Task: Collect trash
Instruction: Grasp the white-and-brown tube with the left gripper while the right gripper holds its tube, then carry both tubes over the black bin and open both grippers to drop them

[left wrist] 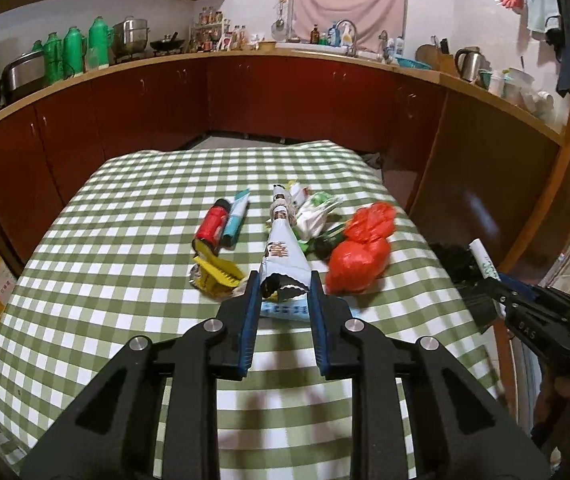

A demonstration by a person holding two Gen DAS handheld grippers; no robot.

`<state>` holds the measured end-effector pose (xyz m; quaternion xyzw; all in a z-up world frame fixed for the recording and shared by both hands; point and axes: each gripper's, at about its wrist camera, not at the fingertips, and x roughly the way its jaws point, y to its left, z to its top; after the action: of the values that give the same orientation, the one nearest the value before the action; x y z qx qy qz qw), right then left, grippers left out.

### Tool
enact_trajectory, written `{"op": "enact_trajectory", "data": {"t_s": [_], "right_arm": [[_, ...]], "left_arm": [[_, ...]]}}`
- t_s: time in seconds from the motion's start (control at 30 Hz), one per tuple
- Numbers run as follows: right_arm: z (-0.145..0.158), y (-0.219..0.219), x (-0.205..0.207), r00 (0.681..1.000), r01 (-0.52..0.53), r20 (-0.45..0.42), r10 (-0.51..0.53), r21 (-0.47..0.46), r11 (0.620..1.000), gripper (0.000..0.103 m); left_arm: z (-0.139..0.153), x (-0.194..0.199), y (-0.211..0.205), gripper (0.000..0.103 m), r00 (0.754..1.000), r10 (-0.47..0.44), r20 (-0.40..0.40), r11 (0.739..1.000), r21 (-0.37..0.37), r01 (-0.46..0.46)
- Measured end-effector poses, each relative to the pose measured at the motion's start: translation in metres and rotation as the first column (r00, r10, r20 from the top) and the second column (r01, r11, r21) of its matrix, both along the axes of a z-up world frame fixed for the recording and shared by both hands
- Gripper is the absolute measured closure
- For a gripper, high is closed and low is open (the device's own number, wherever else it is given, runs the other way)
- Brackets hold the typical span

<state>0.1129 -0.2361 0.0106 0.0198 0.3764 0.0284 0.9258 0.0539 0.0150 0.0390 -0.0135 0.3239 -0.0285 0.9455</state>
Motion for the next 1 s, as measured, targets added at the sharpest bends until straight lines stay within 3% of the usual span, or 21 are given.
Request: {"op": "enact_trajectory", "data": {"t_s": [1.0], "right_arm": [[0.010, -0.048, -0.002, 0.993, 0.111, 0.030, -0.110, -0.010, 0.994, 0.083]], "left_arm": [[-0.003, 0.017, -0.088, 0.081, 0.983, -0.182, 0.032, 0.983, -0.010, 0.183]]}}
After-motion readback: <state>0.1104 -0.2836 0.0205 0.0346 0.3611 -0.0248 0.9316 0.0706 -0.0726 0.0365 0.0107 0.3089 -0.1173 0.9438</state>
